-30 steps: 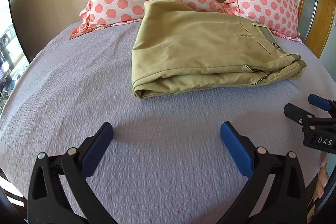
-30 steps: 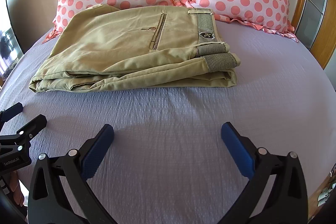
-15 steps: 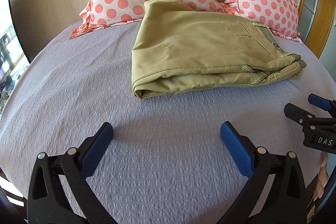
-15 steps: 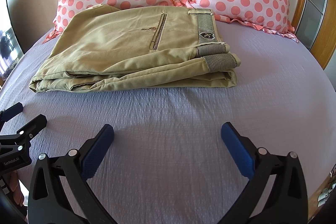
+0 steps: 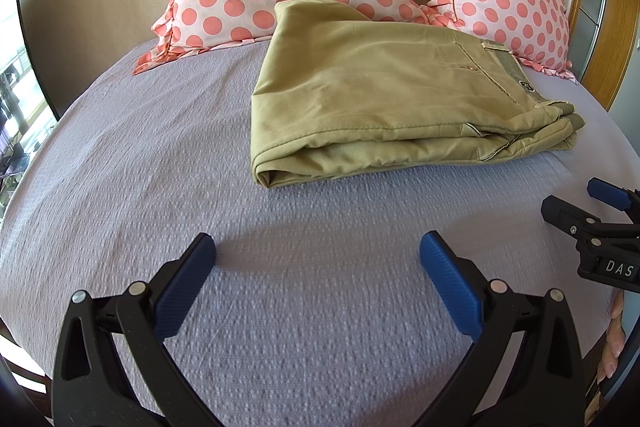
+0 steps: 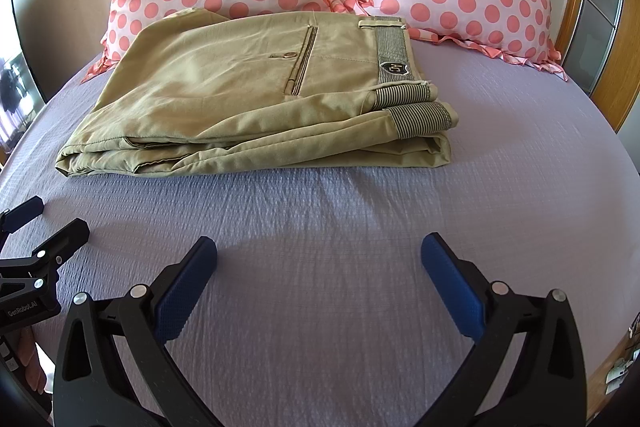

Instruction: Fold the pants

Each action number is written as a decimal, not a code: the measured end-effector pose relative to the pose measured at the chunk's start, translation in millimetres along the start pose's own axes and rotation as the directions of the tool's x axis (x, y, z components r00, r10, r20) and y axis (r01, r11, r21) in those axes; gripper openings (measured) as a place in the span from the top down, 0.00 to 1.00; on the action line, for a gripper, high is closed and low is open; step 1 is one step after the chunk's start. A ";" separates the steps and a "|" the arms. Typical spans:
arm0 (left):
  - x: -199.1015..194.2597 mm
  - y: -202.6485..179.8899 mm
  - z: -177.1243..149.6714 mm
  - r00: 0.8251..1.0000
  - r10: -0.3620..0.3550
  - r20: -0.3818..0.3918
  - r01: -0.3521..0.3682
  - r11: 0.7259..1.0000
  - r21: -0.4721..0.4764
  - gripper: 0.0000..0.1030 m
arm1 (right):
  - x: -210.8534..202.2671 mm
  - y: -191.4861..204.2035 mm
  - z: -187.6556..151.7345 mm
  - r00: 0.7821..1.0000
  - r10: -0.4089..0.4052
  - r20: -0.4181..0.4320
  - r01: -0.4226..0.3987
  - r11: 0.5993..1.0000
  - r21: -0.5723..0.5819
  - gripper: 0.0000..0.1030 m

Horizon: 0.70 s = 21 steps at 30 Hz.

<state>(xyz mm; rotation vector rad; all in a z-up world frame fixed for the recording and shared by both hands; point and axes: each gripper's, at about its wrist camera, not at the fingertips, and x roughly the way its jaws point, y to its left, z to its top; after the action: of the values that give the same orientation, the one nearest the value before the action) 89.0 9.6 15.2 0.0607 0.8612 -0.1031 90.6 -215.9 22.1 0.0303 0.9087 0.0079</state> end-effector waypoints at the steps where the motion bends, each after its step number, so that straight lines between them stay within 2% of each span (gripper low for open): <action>1: 0.0 -0.1 0.0 1.000 0.000 0.000 0.000 1.000 0.000 0.02 | 0.0 0.0 0.0 1.000 0.000 0.000 0.000 1.000 0.000 0.01; 21: 2.2 -0.8 2.4 1.000 0.007 -0.027 -0.007 1.000 -0.010 0.02 | 0.2 0.3 0.7 1.000 -0.001 0.000 0.001 1.000 0.001 0.01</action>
<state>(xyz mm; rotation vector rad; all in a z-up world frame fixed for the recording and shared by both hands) 92.1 8.4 15.1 0.0557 0.8884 -0.0915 91.3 -215.6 22.4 0.0310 0.9086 0.0067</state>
